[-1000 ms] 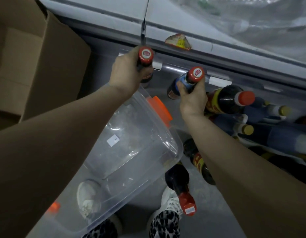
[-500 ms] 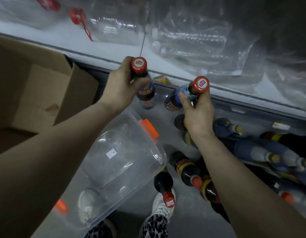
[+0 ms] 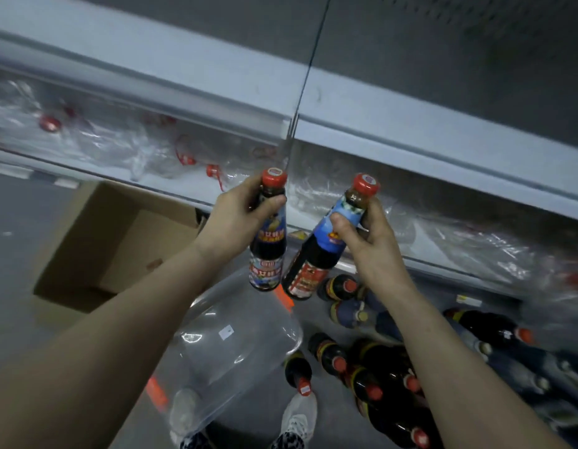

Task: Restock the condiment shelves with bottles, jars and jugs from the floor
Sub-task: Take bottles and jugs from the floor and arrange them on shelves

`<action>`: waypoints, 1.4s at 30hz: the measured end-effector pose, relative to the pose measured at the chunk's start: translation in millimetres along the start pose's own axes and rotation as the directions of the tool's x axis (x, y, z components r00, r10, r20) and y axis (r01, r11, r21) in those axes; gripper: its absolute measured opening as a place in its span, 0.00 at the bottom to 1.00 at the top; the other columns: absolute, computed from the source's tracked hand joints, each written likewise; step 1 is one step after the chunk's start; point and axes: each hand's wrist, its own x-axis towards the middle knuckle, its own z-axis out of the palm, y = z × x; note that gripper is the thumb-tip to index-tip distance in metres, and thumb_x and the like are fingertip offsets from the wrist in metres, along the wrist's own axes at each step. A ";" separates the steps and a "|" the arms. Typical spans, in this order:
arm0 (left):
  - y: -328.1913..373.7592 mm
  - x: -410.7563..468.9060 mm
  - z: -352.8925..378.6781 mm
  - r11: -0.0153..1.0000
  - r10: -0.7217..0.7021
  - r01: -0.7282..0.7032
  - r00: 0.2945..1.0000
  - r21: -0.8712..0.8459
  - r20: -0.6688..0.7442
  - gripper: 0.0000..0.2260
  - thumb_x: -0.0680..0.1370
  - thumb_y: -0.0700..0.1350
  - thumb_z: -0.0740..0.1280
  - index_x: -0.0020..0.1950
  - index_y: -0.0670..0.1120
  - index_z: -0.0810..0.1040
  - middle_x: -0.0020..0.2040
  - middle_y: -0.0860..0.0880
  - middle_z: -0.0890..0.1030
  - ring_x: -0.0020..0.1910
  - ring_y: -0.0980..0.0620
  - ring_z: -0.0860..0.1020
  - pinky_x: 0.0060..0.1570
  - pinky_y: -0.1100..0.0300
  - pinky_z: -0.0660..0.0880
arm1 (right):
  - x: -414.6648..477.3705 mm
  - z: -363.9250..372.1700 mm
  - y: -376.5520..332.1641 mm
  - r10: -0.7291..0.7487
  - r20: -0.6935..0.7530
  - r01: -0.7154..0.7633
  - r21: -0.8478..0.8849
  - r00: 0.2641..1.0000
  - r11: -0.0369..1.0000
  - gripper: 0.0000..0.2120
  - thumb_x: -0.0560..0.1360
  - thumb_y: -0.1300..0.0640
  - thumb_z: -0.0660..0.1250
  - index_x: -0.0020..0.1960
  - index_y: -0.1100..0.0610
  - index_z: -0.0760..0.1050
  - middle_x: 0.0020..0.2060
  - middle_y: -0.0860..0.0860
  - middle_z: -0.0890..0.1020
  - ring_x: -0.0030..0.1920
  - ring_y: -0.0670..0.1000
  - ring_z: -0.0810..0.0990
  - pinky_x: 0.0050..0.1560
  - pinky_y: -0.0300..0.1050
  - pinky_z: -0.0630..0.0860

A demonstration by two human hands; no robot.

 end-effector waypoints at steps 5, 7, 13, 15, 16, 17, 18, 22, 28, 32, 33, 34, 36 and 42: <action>82.3 -36.6 -33.9 0.995 0.054 -0.053 0.999 -0.084 0.002 0.12 0.81 0.45 0.66 0.65 0.51 0.76 0.59 0.48 0.82 0.59 0.51 0.80 0.63 0.44 0.75 | -30.4 1.8 -92.3 -0.063 0.054 0.061 0.045 0.997 0.997 0.15 0.77 0.46 0.69 0.61 0.32 0.72 0.54 0.31 0.81 0.54 0.33 0.80 0.48 0.31 0.77; 116.2 -52.4 -48.8 0.993 0.083 -0.083 0.997 -0.080 0.005 0.14 0.81 0.46 0.66 0.67 0.51 0.75 0.60 0.49 0.82 0.60 0.52 0.80 0.64 0.45 0.75 | -42.9 0.3 -128.7 -0.105 0.068 0.102 0.044 0.992 0.994 0.16 0.78 0.46 0.69 0.65 0.38 0.73 0.56 0.35 0.81 0.54 0.34 0.80 0.50 0.33 0.76; 213.8 -110.0 -98.6 0.983 0.177 -0.181 0.981 -0.043 -0.079 0.11 0.81 0.49 0.66 0.63 0.53 0.76 0.56 0.51 0.83 0.55 0.53 0.82 0.60 0.48 0.78 | -83.3 -9.6 -246.5 -0.221 0.107 0.220 0.020 0.969 0.975 0.17 0.77 0.45 0.70 0.63 0.42 0.70 0.54 0.41 0.81 0.49 0.34 0.82 0.43 0.31 0.78; 245.3 -130.7 -117.5 0.975 0.201 -0.210 0.972 -0.070 -0.120 0.12 0.81 0.49 0.66 0.64 0.49 0.76 0.57 0.47 0.83 0.56 0.49 0.81 0.60 0.45 0.77 | -97.5 -14.6 -288.4 -0.275 0.119 0.276 0.014 0.954 0.961 0.14 0.77 0.46 0.70 0.59 0.39 0.69 0.53 0.41 0.80 0.46 0.31 0.81 0.40 0.29 0.77; 259.6 -138.9 -126.2 0.973 0.204 -0.216 0.970 -0.080 -0.134 0.13 0.81 0.49 0.66 0.64 0.48 0.76 0.58 0.46 0.82 0.57 0.48 0.81 0.61 0.43 0.76 | -102.1 -16.4 -306.1 -0.301 0.131 0.303 0.011 0.944 0.953 0.13 0.77 0.46 0.70 0.58 0.38 0.69 0.53 0.42 0.81 0.46 0.31 0.81 0.40 0.29 0.77; 275.4 -146.1 -135.9 0.968 0.218 -0.233 0.964 -0.088 -0.151 0.13 0.80 0.50 0.66 0.63 0.48 0.76 0.58 0.45 0.82 0.57 0.47 0.81 0.61 0.42 0.76 | -106.9 -18.2 -327.6 -0.336 0.139 0.337 0.014 0.932 0.941 0.12 0.77 0.45 0.70 0.57 0.37 0.70 0.53 0.43 0.82 0.47 0.33 0.82 0.41 0.31 0.78; 290.7 -154.3 -145.4 0.964 0.233 -0.250 0.957 -0.087 -0.173 0.11 0.80 0.51 0.66 0.61 0.50 0.77 0.58 0.46 0.82 0.57 0.47 0.81 0.61 0.42 0.76 | -112.7 -20.2 -348.2 -0.358 0.143 0.361 0.005 0.923 0.933 0.12 0.77 0.44 0.70 0.56 0.36 0.70 0.54 0.44 0.83 0.47 0.36 0.83 0.44 0.35 0.79; 349.4 -186.0 -179.0 0.939 0.303 -0.332 0.920 -0.088 -0.248 0.04 0.76 0.57 0.67 0.51 0.64 0.78 0.53 0.54 0.84 0.54 0.52 0.82 0.59 0.43 0.78 | -131.4 -24.8 -420.3 -0.452 0.157 0.453 0.027 0.878 0.891 0.12 0.74 0.38 0.69 0.56 0.27 0.71 0.52 0.37 0.84 0.51 0.40 0.84 0.49 0.45 0.81; 435.1 -228.1 -229.4 0.896 0.398 -0.441 0.846 -0.046 -0.356 0.23 0.77 0.57 0.68 0.68 0.48 0.75 0.63 0.46 0.80 0.60 0.47 0.80 0.61 0.43 0.76 | -152.7 -31.0 -518.4 -0.542 0.149 0.529 0.120 0.827 0.840 0.27 0.73 0.38 0.67 0.70 0.46 0.71 0.62 0.44 0.81 0.59 0.45 0.82 0.59 0.49 0.80; 472.4 -244.2 -260.0 0.882 0.415 -0.470 0.816 -0.043 -0.403 0.29 0.77 0.57 0.69 0.73 0.44 0.70 0.67 0.42 0.77 0.63 0.43 0.78 0.63 0.42 0.75 | -162.3 -33.1 -566.5 -0.588 0.188 0.551 0.215 0.787 0.806 0.08 0.79 0.47 0.67 0.58 0.46 0.78 0.53 0.47 0.85 0.54 0.49 0.85 0.59 0.57 0.81; 479.8 -248.3 -267.7 0.879 0.417 -0.476 0.808 -0.044 -0.416 0.28 0.77 0.57 0.68 0.73 0.44 0.70 0.67 0.42 0.77 0.63 0.43 0.78 0.63 0.42 0.75 | -164.9 -31.8 -578.4 -0.601 0.200 0.563 0.217 0.774 0.797 0.08 0.80 0.47 0.67 0.57 0.46 0.78 0.53 0.47 0.85 0.54 0.49 0.85 0.59 0.58 0.81; 484.4 -250.9 -273.8 0.875 0.422 -0.481 0.805 -0.043 -0.417 0.28 0.78 0.57 0.68 0.73 0.45 0.70 0.67 0.42 0.77 0.63 0.43 0.78 0.63 0.42 0.75 | -167.5 -29.6 -587.6 -0.610 0.211 0.575 0.209 0.764 0.791 0.09 0.80 0.46 0.67 0.59 0.46 0.77 0.54 0.48 0.85 0.54 0.50 0.85 0.59 0.59 0.80; 490.7 -255.8 -287.2 0.868 0.427 -0.494 0.799 -0.056 -0.424 0.27 0.78 0.56 0.68 0.73 0.45 0.69 0.67 0.43 0.77 0.61 0.45 0.79 0.62 0.44 0.76 | -172.5 -22.4 -604.0 -0.620 0.234 0.593 0.181 0.749 0.785 0.15 0.80 0.45 0.66 0.64 0.48 0.75 0.57 0.48 0.84 0.56 0.50 0.84 0.60 0.59 0.80; 493.1 -264.0 -350.3 0.834 0.469 -0.548 0.767 -0.067 -0.437 0.21 0.79 0.53 0.67 0.69 0.46 0.73 0.60 0.47 0.82 0.51 0.52 0.83 0.44 0.58 0.79 | -179.7 24.5 -645.0 -0.620 0.264 0.612 0.122 0.738 0.781 0.28 0.78 0.41 0.66 0.75 0.50 0.67 0.67 0.48 0.78 0.64 0.51 0.79 0.65 0.58 0.76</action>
